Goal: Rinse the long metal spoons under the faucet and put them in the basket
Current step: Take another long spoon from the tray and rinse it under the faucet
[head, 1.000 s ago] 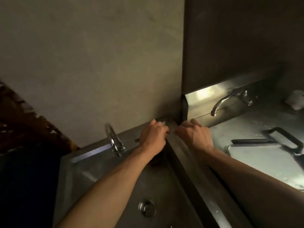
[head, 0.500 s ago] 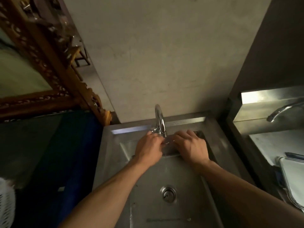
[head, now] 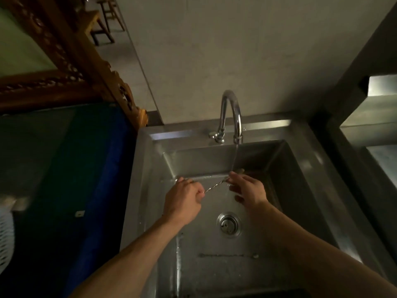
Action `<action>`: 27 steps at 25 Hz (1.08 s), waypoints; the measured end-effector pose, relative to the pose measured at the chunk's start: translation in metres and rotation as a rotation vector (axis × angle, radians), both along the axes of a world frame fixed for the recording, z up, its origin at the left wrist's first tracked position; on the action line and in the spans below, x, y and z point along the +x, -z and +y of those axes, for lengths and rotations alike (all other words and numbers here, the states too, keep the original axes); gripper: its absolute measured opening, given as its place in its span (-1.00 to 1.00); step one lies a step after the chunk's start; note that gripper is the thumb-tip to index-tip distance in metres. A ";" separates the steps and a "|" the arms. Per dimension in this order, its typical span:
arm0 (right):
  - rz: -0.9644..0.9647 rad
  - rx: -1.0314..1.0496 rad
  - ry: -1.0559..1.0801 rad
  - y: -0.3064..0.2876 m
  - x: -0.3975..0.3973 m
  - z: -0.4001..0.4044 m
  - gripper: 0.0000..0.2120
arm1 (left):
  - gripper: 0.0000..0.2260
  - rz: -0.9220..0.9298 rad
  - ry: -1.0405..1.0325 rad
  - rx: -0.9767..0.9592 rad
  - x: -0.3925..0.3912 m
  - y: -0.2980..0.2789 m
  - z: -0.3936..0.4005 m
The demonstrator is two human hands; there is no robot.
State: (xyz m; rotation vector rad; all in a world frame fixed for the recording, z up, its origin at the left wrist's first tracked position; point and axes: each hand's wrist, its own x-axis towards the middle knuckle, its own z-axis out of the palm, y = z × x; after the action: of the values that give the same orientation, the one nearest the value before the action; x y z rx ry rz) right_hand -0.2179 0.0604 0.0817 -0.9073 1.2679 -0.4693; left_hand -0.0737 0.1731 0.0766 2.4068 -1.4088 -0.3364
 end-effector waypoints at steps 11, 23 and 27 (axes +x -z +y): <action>-0.109 0.059 -0.067 0.039 0.007 -0.016 -0.94 | -0.90 0.313 -0.005 0.010 -0.004 0.034 -0.004; -0.067 0.043 -0.011 0.030 0.024 -0.047 -0.83 | -0.98 0.332 -0.042 0.014 -0.004 0.029 -0.030; -0.003 -0.001 0.023 0.028 0.021 -0.052 -0.74 | -0.97 0.312 -0.034 0.019 -0.007 0.029 -0.031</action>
State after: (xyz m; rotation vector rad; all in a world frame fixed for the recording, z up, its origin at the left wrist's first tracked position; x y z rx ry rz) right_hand -0.1970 0.0085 0.0537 -0.8934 1.2769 -0.4892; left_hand -0.0807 0.1419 0.0474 2.2687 -1.2278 -0.6856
